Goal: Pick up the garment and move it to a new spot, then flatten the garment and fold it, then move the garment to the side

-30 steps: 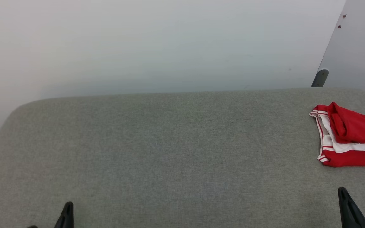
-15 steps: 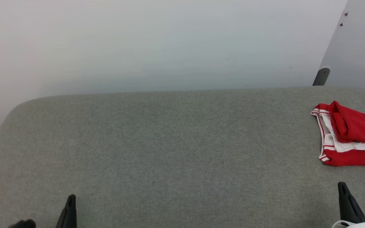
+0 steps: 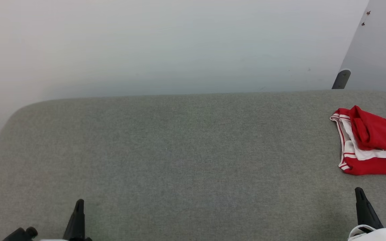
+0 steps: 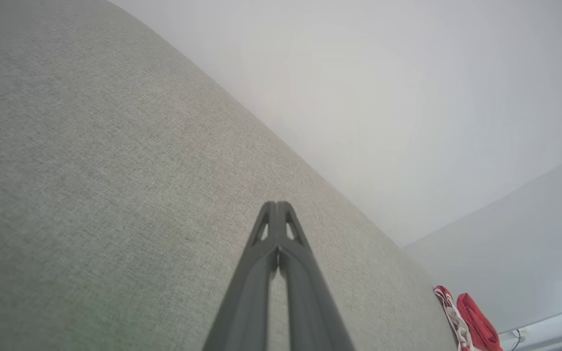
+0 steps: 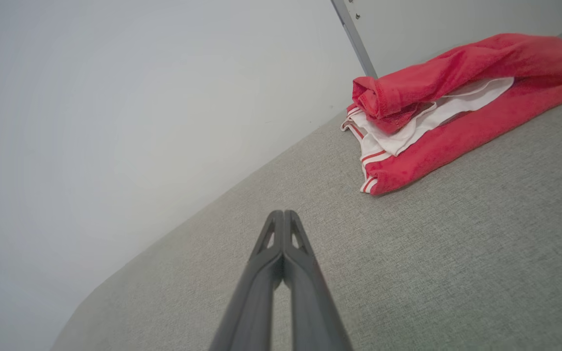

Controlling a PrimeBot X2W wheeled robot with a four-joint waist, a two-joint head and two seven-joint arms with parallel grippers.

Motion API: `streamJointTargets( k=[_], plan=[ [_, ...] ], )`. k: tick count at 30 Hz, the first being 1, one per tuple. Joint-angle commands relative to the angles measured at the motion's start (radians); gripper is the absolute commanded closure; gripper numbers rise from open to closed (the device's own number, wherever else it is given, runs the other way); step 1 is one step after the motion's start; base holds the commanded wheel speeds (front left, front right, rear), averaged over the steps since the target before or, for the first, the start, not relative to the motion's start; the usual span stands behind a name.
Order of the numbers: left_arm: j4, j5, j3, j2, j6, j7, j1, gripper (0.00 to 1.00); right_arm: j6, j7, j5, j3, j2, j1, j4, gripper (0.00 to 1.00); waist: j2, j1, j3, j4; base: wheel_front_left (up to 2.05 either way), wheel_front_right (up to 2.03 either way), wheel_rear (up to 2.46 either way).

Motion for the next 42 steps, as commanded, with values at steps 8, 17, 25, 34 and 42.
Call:
streamJointTargets(
  k=[8,17,25,34,42],
  plan=[
    [-0.007,-0.105,0.01,-0.01,-0.001,0.03,-0.045,1.0,0.0,0.03,0.128,-0.009,0.007,-0.041,-0.006,1.0,-0.0001,0.0,0.004,0.002,0.0,0.0,0.0],
    [-0.003,-0.196,0.014,-0.025,-0.001,0.059,-0.065,1.0,0.0,0.058,0.24,-0.011,0.016,-0.055,-0.001,1.0,-0.0001,0.0,0.009,0.003,0.0,0.0,0.0],
    [0.0,-0.261,0.017,-0.037,-0.002,0.08,-0.078,1.0,0.0,0.079,0.319,-0.012,0.022,-0.068,0.002,1.0,-0.0001,0.0,0.013,0.005,0.0,0.0,0.0],
    [0.003,-0.339,0.02,-0.049,-0.002,0.104,-0.095,1.0,0.0,0.103,0.416,-0.014,0.031,-0.08,0.006,1.0,-0.0001,0.0,0.018,0.006,0.0,0.0,0.0],
    [0.006,-0.402,0.023,-0.06,-0.002,0.124,-0.108,1.0,0.0,0.123,0.495,-0.015,0.038,-0.09,0.01,1.0,-0.0001,0.0,0.022,0.008,0.0,0.0,0.0]
  ],
)
